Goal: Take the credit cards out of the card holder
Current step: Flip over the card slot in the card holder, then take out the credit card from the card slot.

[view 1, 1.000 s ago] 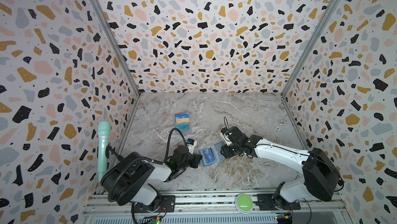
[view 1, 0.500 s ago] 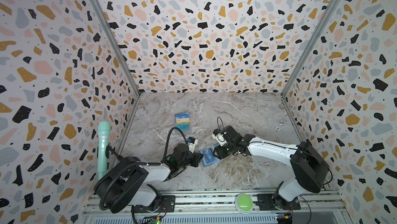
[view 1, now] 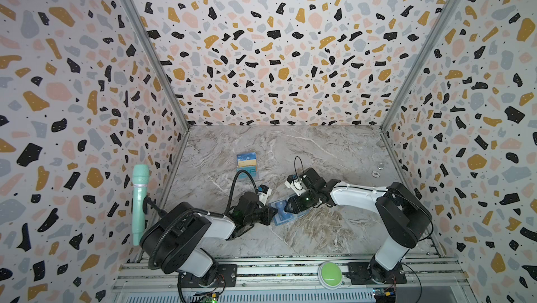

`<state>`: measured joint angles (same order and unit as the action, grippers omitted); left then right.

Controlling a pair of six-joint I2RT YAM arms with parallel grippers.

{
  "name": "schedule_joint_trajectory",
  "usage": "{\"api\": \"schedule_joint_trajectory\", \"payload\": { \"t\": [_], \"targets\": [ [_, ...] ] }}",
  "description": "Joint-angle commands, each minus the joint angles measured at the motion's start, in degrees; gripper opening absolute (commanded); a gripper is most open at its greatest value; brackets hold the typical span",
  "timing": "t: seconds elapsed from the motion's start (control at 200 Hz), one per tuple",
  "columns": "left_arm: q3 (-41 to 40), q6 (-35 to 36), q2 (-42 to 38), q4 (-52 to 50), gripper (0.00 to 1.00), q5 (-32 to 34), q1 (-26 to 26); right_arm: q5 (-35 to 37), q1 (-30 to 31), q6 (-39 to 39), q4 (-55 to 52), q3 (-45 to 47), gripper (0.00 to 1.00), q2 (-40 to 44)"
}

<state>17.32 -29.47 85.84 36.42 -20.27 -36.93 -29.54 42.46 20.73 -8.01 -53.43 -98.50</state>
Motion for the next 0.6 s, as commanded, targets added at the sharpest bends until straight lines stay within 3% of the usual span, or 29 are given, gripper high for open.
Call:
{"api": "schedule_joint_trajectory", "payload": {
  "t": [0.0,0.596],
  "targets": [
    [0.69,1.02,0.41,0.81,0.01,-0.23,-0.25,-4.71,-0.95,-0.22,1.61,1.02,0.49,-0.92],
    [-1.58,-0.32,0.55,0.40,0.01,1.60,-0.25,-18.50,-3.90,0.92,8.47,3.05,0.46,-5.14]
  ]
}}
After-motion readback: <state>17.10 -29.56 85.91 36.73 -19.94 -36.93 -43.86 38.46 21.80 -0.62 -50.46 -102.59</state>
